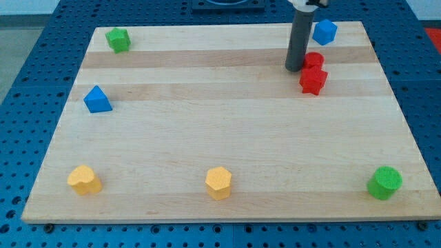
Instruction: Move your arm to the bottom right of the board
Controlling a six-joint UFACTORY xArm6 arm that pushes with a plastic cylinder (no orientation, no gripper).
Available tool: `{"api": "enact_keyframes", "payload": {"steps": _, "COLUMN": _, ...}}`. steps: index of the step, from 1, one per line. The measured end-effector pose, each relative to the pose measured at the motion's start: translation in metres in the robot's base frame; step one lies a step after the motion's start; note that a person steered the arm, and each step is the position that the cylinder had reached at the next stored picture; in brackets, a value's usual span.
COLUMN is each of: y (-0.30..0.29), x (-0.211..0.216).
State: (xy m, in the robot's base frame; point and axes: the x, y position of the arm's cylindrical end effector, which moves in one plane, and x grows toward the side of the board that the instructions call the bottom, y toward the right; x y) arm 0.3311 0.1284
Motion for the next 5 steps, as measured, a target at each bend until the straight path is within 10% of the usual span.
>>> {"api": "enact_keyframes", "payload": {"steps": 3, "y": -0.053, "x": 0.049}}
{"api": "enact_keyframes", "payload": {"steps": 5, "y": 0.052, "x": 0.117}}
